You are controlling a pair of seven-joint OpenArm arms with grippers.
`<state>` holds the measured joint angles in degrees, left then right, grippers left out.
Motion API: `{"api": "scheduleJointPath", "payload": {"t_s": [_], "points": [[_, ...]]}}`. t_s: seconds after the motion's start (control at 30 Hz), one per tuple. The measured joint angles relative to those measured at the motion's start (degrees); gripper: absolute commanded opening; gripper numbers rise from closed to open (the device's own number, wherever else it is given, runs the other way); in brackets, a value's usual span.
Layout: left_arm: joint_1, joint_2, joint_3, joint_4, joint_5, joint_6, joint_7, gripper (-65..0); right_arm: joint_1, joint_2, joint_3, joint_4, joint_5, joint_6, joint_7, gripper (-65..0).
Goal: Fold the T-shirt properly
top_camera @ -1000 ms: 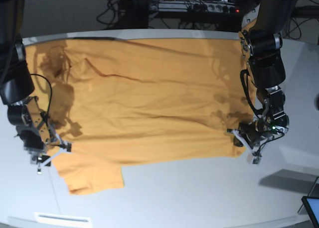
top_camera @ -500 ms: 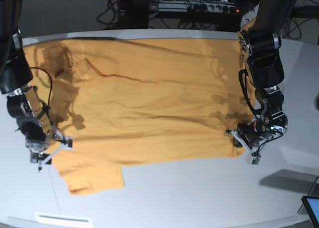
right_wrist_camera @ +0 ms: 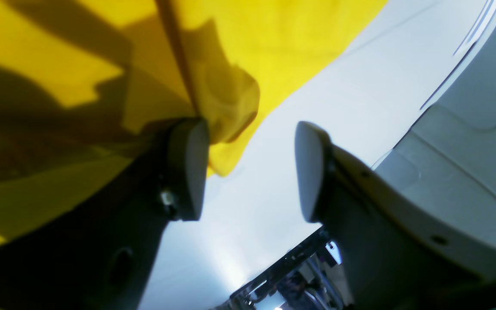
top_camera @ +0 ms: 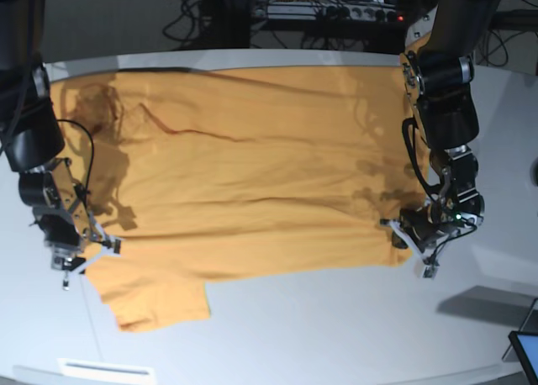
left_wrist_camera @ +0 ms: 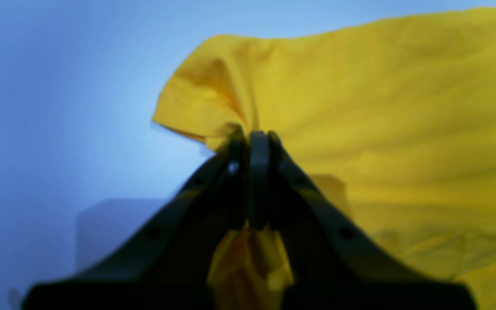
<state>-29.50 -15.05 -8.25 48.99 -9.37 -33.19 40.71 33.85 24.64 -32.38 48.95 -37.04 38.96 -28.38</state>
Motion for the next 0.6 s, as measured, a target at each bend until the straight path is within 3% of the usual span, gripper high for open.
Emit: {"api": "scheduleJointPath", "payload": {"t_s": [0.23, 0.47, 0.6], "points": [[0.1, -0.1, 0.0, 0.0, -0.2, 0.0, -0.2, -65.0, -0.4, -0.1, -0.4, -0.6, 0.3, 0.0, 0.2, -59.3], [0.0, -0.1, 0.0, 0.0, -0.2, 0.0, 0.0, -65.0, -0.8, 0.0, -0.5, 0.9, 1.0, 0.1, -1.6, -60.2], [0.0, -0.1, 0.0, 0.0, 0.1, 0.0, 0.0, -65.0, -2.9, 2.7, -0.9, 11.3, 2.7, 1.9, -6.1, -60.4]]}}
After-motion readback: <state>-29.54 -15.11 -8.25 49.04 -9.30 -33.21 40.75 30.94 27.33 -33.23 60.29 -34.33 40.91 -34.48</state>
